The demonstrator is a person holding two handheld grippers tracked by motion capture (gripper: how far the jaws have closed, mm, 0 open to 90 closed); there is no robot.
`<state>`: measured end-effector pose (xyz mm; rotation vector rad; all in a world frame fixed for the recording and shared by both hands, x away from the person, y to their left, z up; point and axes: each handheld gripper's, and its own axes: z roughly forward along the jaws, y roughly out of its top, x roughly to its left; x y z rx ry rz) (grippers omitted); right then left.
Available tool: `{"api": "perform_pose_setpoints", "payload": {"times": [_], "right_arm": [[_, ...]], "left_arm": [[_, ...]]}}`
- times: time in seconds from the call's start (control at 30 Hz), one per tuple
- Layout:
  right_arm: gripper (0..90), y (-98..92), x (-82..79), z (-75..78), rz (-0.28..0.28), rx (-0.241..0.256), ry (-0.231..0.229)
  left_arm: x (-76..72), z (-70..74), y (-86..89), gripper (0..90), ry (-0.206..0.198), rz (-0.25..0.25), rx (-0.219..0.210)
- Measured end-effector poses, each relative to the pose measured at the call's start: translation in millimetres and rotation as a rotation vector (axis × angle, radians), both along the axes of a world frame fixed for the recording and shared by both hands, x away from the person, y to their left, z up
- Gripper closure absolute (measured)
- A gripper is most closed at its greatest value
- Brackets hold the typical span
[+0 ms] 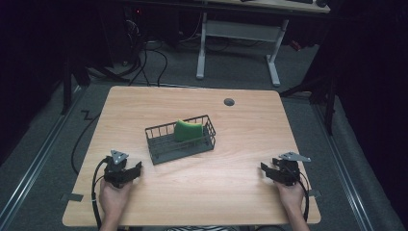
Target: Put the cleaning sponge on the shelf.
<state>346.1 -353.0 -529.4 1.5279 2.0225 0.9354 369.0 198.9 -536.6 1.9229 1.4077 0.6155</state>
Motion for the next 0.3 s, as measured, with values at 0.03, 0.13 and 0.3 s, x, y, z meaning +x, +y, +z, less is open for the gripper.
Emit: {"api": "perform_pose_setpoints", "payload": {"times": [0.03, 0.13, 0.3], "right_arm": [[38.1, 0.9, -0.2, -0.2, 0.002, -0.013, -0.004], [35.4, 7.9, -1.1, -0.6, 0.009, -0.081, -0.013], [32.3, 7.4, -0.2, -0.9, 0.002, -0.072, -0.006]], "left_arm": [[0.0, 0.0, 0.0, 33.7, 0.0, 0.0, 0.0], [-0.6, -0.1, -0.3, 33.6, 0.0, 0.005, -0.004], [-0.7, -0.1, -0.2, 33.7, 0.0, 0.005, -0.004]]}}
